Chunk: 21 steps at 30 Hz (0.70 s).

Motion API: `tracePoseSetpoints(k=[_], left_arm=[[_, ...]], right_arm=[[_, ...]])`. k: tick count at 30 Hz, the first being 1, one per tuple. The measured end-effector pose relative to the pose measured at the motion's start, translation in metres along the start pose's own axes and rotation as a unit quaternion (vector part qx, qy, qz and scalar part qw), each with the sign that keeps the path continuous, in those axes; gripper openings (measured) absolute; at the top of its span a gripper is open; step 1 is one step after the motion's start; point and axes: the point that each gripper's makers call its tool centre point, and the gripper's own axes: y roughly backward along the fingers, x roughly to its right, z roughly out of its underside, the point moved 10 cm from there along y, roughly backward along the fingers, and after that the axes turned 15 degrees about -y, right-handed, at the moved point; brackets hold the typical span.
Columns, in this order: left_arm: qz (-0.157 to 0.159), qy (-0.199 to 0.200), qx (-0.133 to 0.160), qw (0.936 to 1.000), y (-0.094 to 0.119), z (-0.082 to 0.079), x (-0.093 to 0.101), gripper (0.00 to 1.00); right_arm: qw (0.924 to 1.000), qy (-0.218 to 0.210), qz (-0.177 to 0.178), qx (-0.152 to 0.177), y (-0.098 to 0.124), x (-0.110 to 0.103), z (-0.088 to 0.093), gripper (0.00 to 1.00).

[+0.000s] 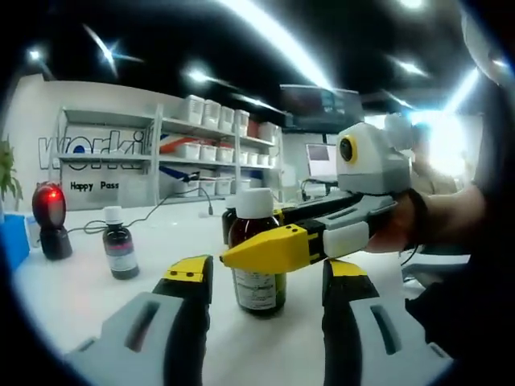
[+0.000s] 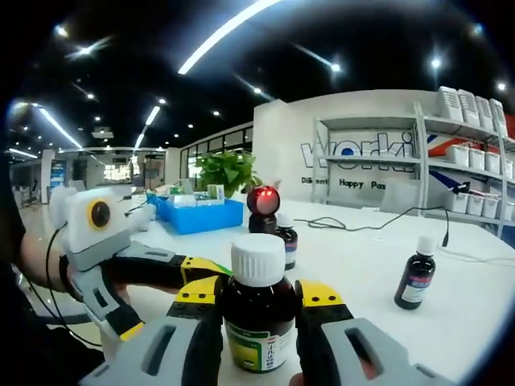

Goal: Rotate the medicine bottle to make it face forward pick up the medicine bottle inspect the drug traceability code place the medicine on the table

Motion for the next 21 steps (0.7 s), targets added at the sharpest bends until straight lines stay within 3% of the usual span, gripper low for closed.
tracePoseSetpoints(k=[9,11,17,21], left_arm=[[0.002,0.003,0.004,1.0000,0.001,-0.001,0.000,0.46],[0.002,0.003,0.005,1.0000,0.001,-0.001,0.000,0.46],[0.001,0.006,0.006,1.0000,0.001,-0.001,-0.001,0.46],[-0.005,0.006,0.005,1.0000,0.001,0.000,-0.002,0.46]], right_arm=[[0.9929,0.009,-0.118,0.010,-0.002,0.026,-0.026,0.30],[0.9885,-0.010,-0.151,0.007,-0.004,0.032,-0.030,0.30],[0.9740,0.023,-0.225,-0.012,-0.012,0.046,-0.032,0.30],[0.9578,0.022,-0.283,-0.043,-0.021,0.057,-0.025,0.30]])
